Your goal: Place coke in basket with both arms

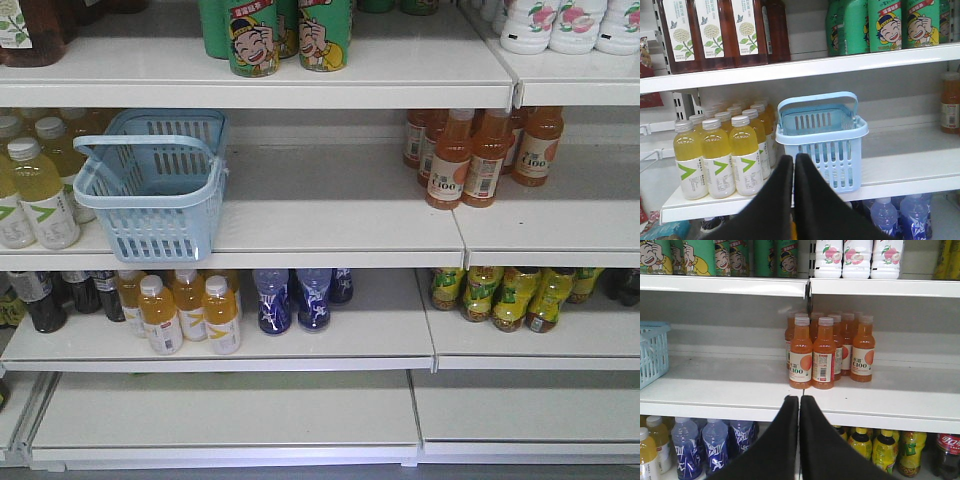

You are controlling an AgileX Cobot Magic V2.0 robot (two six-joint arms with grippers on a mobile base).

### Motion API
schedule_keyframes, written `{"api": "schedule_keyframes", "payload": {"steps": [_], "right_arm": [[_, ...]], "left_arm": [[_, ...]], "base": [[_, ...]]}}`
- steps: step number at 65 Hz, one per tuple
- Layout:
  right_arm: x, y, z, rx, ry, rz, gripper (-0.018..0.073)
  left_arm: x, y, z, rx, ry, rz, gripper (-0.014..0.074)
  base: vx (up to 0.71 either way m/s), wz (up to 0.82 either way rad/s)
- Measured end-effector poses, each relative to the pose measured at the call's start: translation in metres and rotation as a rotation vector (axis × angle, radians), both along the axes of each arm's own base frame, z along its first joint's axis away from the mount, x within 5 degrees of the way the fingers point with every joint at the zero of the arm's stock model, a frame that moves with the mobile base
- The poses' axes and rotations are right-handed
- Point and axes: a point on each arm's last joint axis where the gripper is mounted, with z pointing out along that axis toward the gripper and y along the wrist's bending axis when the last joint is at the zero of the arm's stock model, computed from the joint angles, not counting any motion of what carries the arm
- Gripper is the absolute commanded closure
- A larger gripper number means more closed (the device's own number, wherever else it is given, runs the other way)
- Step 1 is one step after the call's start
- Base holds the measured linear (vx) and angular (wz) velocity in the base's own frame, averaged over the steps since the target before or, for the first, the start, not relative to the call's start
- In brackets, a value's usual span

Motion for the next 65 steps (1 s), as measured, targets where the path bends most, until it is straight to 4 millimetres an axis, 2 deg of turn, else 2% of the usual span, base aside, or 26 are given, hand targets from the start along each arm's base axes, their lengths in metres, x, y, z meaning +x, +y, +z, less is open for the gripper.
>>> {"api": "schedule_keyframes", "payload": {"steps": [65], "right_arm": [[0.0000, 0.0000, 0.0000, 0.000, 0.000, 0.000, 0.0564]], "left_arm": [[0.0000, 0.0000, 0.0000, 0.000, 0.000, 0.000, 0.0603]], "base": [[0.02, -0.01]]}}
